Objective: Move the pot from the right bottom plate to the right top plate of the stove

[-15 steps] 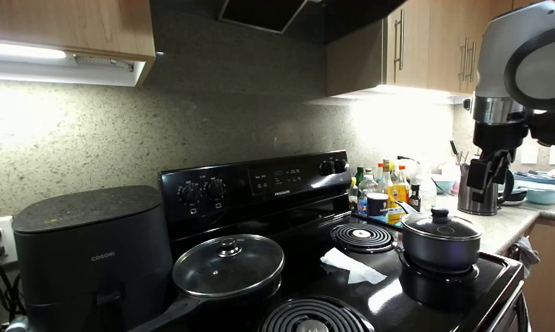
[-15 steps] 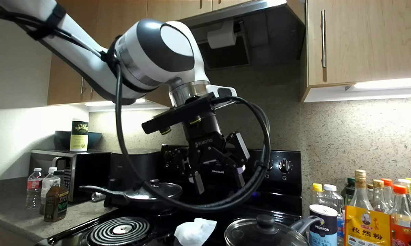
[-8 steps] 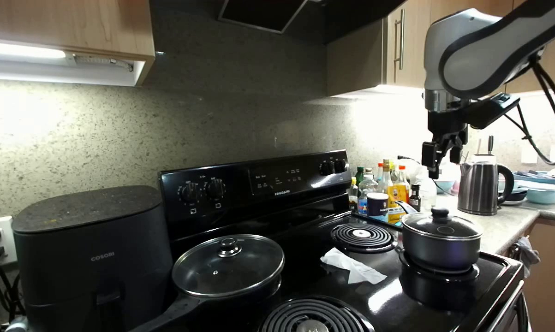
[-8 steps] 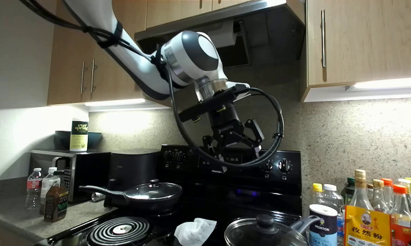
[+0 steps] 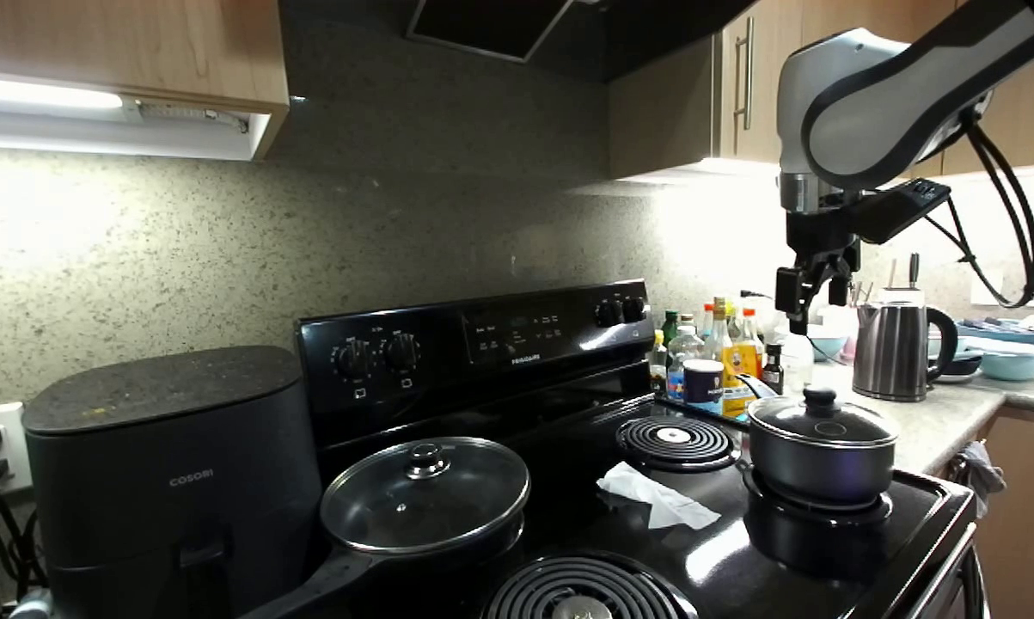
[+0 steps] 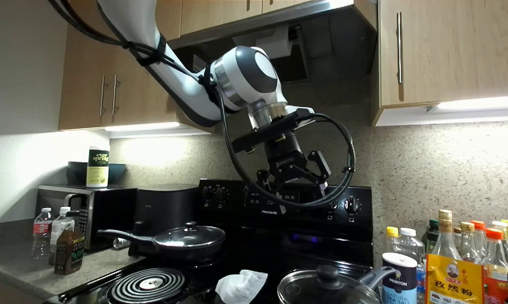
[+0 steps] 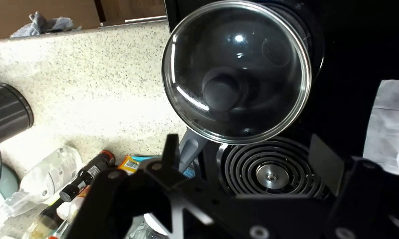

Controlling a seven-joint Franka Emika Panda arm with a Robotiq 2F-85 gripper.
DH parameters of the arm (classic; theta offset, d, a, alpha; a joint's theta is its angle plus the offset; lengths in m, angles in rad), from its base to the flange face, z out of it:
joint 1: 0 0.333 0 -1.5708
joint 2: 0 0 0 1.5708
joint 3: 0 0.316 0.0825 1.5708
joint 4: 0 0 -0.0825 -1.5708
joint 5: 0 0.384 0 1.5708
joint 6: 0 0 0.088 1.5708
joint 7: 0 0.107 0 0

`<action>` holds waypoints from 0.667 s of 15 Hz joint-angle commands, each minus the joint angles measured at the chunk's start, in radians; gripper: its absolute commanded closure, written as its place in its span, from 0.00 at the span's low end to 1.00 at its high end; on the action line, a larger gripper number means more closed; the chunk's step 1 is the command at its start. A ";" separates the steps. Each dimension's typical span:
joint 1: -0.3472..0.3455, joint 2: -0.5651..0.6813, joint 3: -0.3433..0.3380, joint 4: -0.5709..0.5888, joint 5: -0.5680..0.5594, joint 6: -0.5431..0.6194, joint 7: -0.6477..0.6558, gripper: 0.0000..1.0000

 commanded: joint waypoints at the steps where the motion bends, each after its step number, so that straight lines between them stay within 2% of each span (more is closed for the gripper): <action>1: -0.002 0.086 -0.010 0.065 -0.022 0.023 0.065 0.00; 6: -0.003 0.246 -0.019 0.204 -0.032 0.001 0.180 0.00; 10: 0.041 0.380 -0.014 0.290 0.003 -0.062 0.318 0.00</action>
